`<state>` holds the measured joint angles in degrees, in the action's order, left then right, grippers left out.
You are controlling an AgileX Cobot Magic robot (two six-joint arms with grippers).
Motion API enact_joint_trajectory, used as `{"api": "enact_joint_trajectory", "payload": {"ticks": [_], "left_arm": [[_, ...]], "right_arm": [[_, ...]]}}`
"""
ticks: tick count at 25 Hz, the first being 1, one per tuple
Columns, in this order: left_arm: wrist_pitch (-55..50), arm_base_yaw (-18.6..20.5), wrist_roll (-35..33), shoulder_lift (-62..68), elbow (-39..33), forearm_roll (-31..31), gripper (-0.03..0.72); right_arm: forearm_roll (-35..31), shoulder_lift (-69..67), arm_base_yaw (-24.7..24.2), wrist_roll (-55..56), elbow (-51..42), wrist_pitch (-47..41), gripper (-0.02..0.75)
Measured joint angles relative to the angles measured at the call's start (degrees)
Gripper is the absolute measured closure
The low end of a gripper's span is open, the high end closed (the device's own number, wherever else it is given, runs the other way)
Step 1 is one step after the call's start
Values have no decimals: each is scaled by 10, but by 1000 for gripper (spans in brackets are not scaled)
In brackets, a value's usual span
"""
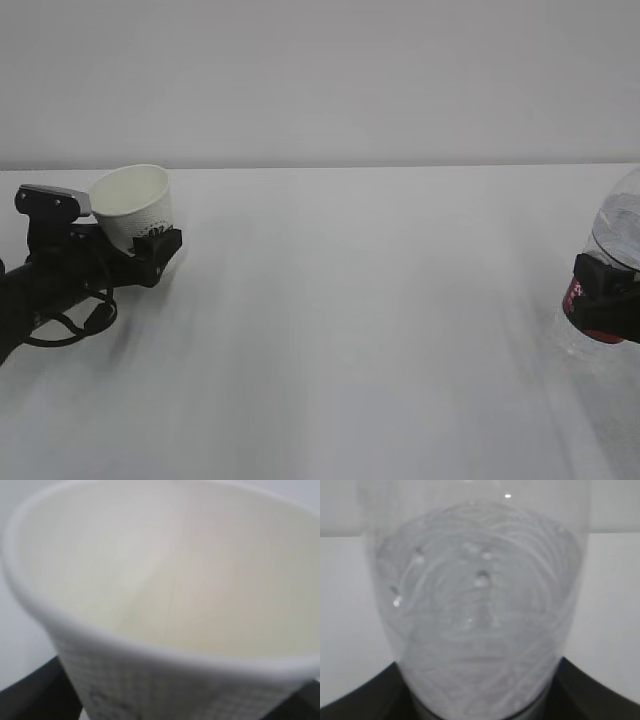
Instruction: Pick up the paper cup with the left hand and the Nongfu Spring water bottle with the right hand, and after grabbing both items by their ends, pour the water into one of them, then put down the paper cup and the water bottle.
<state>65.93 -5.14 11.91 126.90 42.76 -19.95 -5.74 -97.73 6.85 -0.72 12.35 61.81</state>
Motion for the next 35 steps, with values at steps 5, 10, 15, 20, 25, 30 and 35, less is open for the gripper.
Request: {"api": "enact_joint_trajectory", "payload": {"ticks": [5, 10, 15, 20, 25, 30, 35], "left_arm": [[0, 0, 0, 0, 0, 0, 18], [0, 0, 0, 0, 0, 0, 88], [1, 0, 0, 0, 0, -4, 163], [1, -1, 0, 0, 0, -45, 172], [1, -9, 4, -14, 0, -86, 175], [1, -37, 31, -24, 0, -103, 176], [1, -75, 50, -26, 0, -106, 176]], "right_arm": [[0, 0, 0, 0, 0, 0, 316], [0, 0, 0, 0, 0, 0, 316], [0, 0, 0, 0, 0, 0, 316], [0, 0, 0, 0, 0, 0, 316], [0, 0, 0, 0, 0, 0, 316], [-5, 0, 0, -1, 0, 0, 316], [-9, 0, 0, -1, 0, 0, 316]]}}
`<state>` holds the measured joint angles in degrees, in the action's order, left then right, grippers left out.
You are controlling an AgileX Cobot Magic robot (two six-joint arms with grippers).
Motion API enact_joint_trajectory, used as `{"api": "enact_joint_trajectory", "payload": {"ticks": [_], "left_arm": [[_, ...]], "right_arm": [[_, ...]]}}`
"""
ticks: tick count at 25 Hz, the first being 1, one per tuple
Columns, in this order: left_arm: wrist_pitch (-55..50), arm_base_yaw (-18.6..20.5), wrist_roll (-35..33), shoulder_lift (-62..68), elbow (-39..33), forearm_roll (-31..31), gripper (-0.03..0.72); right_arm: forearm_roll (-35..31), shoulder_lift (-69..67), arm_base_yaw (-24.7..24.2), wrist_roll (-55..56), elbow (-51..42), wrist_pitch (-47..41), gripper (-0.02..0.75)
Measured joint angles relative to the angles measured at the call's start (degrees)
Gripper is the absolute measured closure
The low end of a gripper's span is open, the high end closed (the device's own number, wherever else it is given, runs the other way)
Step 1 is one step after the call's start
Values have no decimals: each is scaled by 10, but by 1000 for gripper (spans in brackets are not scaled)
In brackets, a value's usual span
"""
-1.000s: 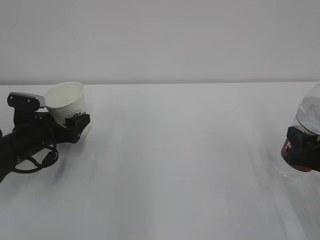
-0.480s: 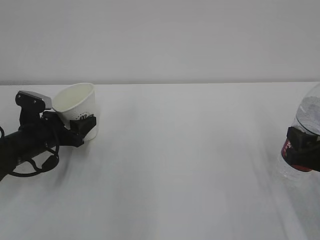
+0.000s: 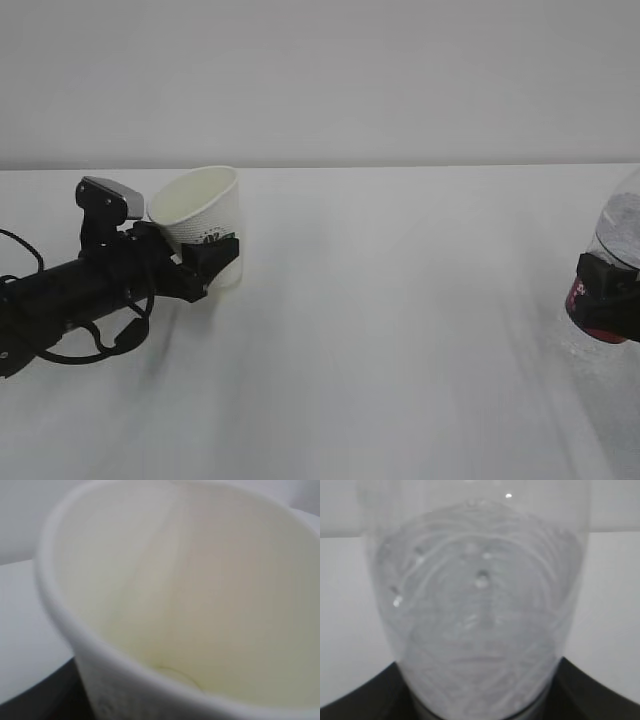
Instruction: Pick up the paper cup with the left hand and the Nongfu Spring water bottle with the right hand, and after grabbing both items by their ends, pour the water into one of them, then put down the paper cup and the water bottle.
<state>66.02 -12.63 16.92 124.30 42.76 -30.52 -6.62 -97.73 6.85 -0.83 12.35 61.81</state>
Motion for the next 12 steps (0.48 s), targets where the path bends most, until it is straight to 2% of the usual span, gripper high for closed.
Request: {"api": "enact_joint_trajectory", "payload": {"ticks": [12], "left_arm": [[0, -111, 31, 0, 18, -4, 176]], "right_arm": [[5, 0, 0, -1, 0, 0, 316]]}}
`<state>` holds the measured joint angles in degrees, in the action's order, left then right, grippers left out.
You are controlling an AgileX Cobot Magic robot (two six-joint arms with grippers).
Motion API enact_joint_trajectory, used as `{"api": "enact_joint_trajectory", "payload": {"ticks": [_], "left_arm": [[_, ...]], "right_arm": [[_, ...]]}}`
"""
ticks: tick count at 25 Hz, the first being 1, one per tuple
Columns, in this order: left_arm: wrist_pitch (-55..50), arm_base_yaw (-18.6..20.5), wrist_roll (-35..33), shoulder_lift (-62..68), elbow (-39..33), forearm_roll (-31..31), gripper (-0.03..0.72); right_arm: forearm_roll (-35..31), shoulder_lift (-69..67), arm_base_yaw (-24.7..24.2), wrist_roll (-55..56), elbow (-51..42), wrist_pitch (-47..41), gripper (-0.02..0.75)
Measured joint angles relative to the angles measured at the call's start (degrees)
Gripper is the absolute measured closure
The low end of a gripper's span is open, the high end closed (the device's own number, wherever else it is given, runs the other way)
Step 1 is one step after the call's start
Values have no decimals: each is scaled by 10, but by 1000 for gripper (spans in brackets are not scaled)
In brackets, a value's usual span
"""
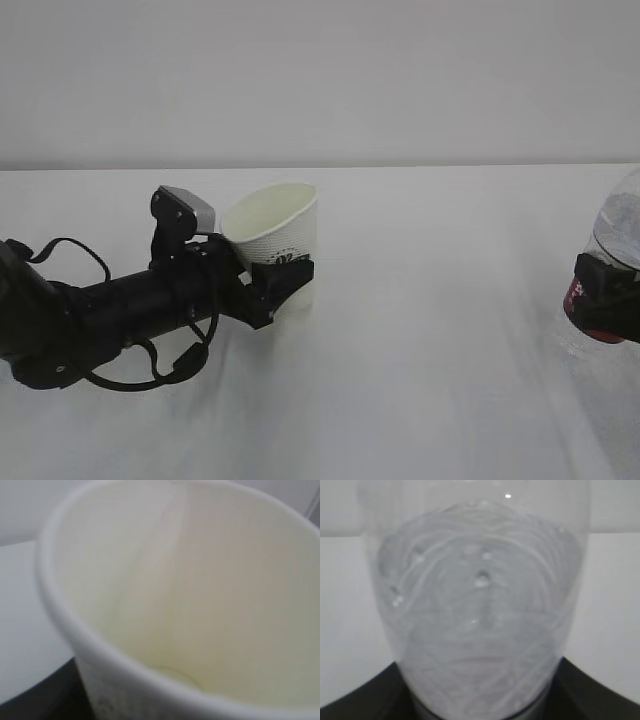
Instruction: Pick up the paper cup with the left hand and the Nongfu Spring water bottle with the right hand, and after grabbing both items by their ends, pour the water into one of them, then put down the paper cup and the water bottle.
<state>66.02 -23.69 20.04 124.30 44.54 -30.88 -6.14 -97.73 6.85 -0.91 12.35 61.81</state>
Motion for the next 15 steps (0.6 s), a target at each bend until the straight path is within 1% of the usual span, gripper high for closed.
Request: {"api": "enact_joint_trajectory", "payload": {"ticks": [3, 5, 9, 15], "left_arm": [[0, -20, 10, 0, 20, -6, 176], [0, -31, 30, 0, 37, -16, 176], [0, -49, 54, 0, 67, -55, 176], [-16, -82, 80, 0, 87, -100, 176]], "right_arm": [[2, 0, 0, 0, 0, 0, 316], [5, 0, 0, 0, 0, 0, 316], [15, 2, 0, 0, 0, 0, 316], [17, 15, 0, 0, 0, 0, 316]]}}
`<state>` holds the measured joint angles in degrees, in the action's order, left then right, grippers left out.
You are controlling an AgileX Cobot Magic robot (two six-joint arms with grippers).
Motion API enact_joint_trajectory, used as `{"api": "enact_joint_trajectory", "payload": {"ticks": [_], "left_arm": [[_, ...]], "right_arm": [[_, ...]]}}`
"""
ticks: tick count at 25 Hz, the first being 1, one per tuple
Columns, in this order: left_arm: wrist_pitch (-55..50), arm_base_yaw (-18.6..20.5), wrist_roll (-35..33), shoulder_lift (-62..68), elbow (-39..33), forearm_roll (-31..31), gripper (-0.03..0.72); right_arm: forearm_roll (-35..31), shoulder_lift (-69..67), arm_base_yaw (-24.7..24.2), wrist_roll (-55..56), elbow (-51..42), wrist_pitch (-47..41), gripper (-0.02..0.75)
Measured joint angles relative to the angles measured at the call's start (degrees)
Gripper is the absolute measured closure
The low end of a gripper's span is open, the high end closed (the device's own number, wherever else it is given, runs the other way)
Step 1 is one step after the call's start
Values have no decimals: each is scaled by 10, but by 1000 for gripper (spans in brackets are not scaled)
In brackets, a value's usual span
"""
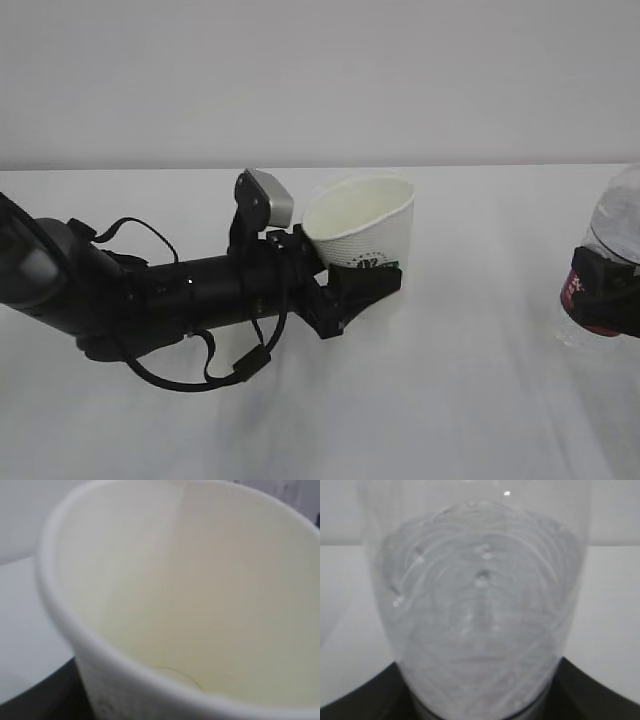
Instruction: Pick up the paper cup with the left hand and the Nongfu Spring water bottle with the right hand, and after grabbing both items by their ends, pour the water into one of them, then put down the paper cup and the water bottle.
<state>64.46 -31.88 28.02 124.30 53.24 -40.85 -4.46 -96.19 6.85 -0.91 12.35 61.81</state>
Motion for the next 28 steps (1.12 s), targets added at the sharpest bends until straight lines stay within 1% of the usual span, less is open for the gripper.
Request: {"api": "enact_joint_trajectory", "payload": {"ticks": [7, 14, 16, 25, 28], "left_arm": [[-37, -38, 23, 0, 5, -27, 177], [-64, -77, 26, 0, 5, -30, 177], [-69, -85, 36, 0, 5, -31, 177], [-84, -102, 49, 0, 7, -36, 177], [-102, -102, 50, 0, 22, -53, 177]], "right_arm": [[0, 40, 0, -9, 0, -32, 316], [1, 95, 0, -36, -5, -94, 316], [2, 111, 0, -45, -5, -108, 316], [2, 139, 0, -92, -5, -139, 316], [2, 139, 0, -117, -5, -139, 316]]}}
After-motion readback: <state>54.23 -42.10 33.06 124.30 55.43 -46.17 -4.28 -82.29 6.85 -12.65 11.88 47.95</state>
